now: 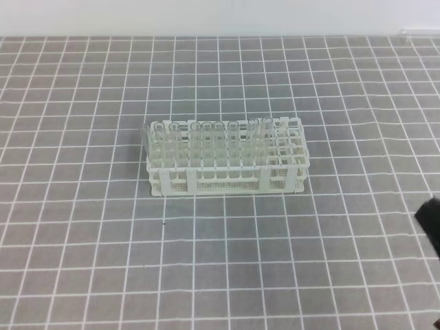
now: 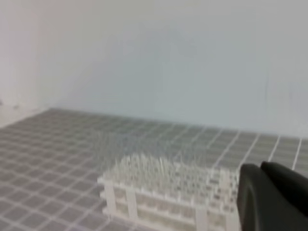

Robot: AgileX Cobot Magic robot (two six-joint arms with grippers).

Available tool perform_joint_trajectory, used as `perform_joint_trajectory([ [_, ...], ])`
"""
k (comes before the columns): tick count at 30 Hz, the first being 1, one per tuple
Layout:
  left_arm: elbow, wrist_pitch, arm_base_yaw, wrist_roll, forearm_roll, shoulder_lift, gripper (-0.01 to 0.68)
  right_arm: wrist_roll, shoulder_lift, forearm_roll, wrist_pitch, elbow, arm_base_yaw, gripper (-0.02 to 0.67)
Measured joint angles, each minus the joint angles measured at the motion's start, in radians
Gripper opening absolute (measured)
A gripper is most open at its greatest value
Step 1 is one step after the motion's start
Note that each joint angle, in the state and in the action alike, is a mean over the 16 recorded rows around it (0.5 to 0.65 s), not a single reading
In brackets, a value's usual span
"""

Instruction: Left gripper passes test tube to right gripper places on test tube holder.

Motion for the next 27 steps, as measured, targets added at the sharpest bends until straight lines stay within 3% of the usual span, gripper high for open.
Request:
perform_joint_trajectory([
  [11, 0.005, -0.007, 0.000, 0.000, -0.001, 0.002, 0.000, -0.141, -0.091, 0.179, 0.021, 0.123, -0.050, -0.001],
  [18, 0.005, -0.008, 0.001, 0.000, -0.001, 0.002, 0.000, -0.245, -0.259, 0.250, 0.169, 0.154, -0.182, -0.001],
  [27, 0.004, -0.004, 0.001, 0.000, -0.001, 0.002, 0.000, -0.260, -0.525, 0.247, 0.472, 0.162, -0.373, -0.001],
])
